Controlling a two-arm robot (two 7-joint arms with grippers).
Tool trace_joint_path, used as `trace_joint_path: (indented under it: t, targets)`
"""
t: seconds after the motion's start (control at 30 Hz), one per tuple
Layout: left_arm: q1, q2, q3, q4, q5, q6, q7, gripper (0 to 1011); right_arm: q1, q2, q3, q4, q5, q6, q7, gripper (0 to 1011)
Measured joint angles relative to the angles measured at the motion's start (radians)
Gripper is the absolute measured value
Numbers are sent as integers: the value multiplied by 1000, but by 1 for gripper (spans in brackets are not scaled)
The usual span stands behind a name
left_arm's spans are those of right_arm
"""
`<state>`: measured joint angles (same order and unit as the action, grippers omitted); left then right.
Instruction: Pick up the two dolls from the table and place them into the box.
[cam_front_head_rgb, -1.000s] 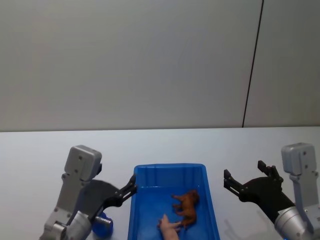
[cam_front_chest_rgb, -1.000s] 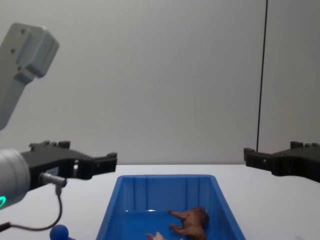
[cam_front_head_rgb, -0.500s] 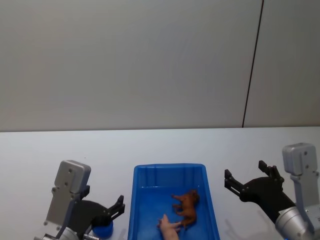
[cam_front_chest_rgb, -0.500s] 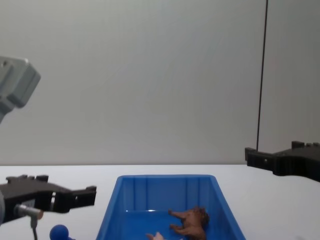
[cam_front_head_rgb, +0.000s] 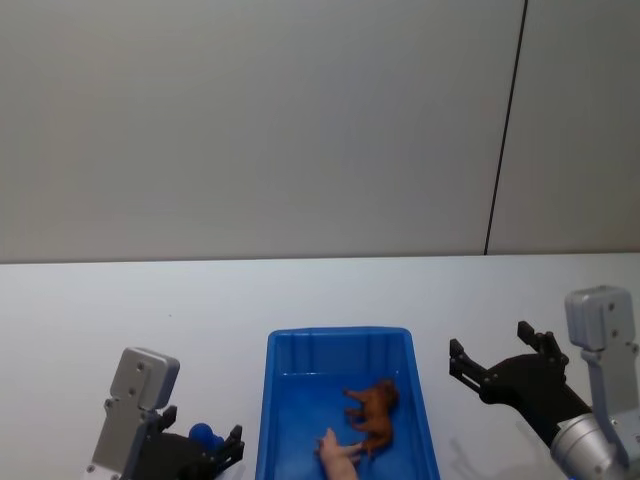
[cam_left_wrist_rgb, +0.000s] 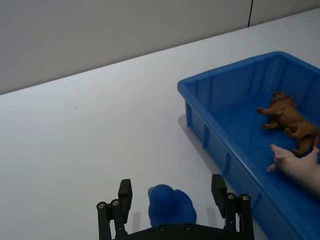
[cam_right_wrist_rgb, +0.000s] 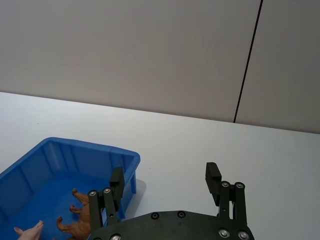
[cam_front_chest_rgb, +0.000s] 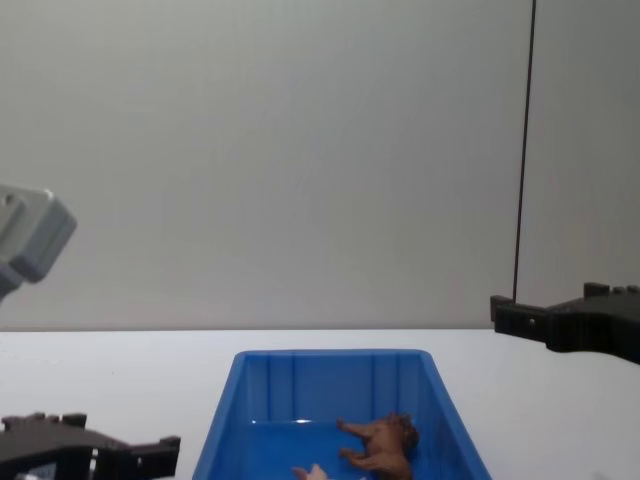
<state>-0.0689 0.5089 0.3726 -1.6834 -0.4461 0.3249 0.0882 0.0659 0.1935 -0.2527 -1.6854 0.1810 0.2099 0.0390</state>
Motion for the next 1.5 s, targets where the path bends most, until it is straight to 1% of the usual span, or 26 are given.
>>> trace_joint_path:
  t: [0.13,0.17,0.23,0.27,0.33,0.37,0.43,0.5,0.53,0.57,0.63,0.67,0.73,0.77,0.8,0.9,1.17,1.33,1.5]
  targets:
    - [-4,-5,0,19,2,1,-14,963,0,0,0,0,0,0,0,1001]
    - [-8,-8,1,29,5,1,-22,927,0,0,0,0,0,0,0,1001]
    - [-14,-14,1,46,9,0,-33,891,0,0,0,0,0,0,0,1001]
    - [-17,-17,1,53,11,-1,-36,839,0,0,0,0,0,0,0,1001]
    - [-24,-23,2,70,17,-4,-47,809,0,0,0,0,0,0,0,1001]
    - [-27,-26,2,78,19,-6,-51,757,0,0,0,0,0,0,0,1001]
    - [-32,-30,2,88,23,-9,-58,711,0,0,0,0,0,0,0,1001]
    - [-40,-36,2,104,29,-14,-67,633,0,0,0,0,0,0,0,1001]
    - [-42,-37,3,108,31,-16,-69,618,0,0,0,0,0,0,0,1001]
    - [-46,-40,3,117,36,-20,-75,572,0,0,0,0,0,0,0,1001]
    - [-50,-43,3,124,39,-24,-79,531,0,0,0,0,0,0,0,1001]
    - [-54,-46,2,132,42,-28,-83,473,0,0,0,0,0,0,0,1001]
    - [-57,-49,2,138,45,-32,-86,429,0,0,0,0,0,0,0,1001]
    - [-60,-51,2,143,48,-36,-90,360,0,0,0,0,0,0,0,1001]
    - [-61,-52,1,146,49,-37,-92,341,0,0,0,0,0,0,0,1001]
    - [-65,-54,-1,152,53,-44,-97,286,0,0,0,0,0,0,0,1001]
    - [-71,-55,-8,151,64,-65,-106,230,0,0,0,0,0,0,0,1001]
    - [-76,-52,-15,132,78,-81,-112,205,0,0,0,0,0,0,0,1001]
    - [-86,-47,-24,96,102,-102,-130,171,0,0,0,0,0,0,0,1001]
